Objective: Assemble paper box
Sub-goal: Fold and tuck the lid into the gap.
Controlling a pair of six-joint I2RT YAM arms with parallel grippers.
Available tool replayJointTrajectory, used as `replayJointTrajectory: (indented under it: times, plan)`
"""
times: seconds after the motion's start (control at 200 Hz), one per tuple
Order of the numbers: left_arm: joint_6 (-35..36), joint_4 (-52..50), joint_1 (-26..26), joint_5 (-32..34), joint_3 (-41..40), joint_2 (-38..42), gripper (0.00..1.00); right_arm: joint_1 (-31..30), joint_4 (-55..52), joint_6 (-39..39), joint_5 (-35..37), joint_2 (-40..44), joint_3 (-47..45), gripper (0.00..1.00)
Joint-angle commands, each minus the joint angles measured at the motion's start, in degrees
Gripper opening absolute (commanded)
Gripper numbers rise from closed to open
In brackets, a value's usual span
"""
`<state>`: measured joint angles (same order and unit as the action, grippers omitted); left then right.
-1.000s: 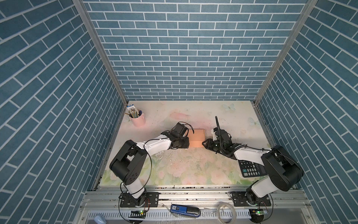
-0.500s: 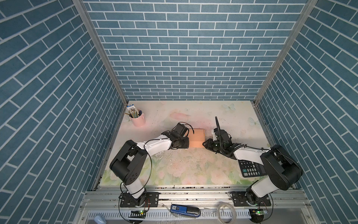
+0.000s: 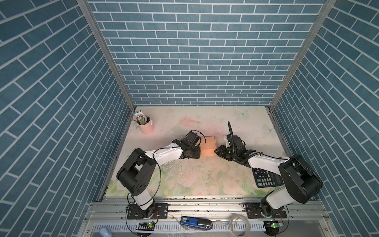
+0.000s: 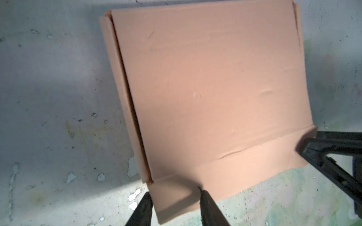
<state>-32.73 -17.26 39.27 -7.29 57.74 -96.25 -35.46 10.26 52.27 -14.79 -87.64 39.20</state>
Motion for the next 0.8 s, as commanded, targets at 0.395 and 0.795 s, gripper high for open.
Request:
replayJointTrajectory:
  times: [0.395, 0.795]
  plan:
    - [-0.8, -0.2, 2.0, -1.9, 2.2, 1.9, 0.42, -0.6, -3.2, 2.3, -4.4, 2.5, 3.6, 0.33]
    - [-1.8, -2.0, 2.2, -1.7, 2.8, 4.3, 0.43, -0.7, -6.4, 2.1, -4.2, 4.0, 4.5, 0.38]
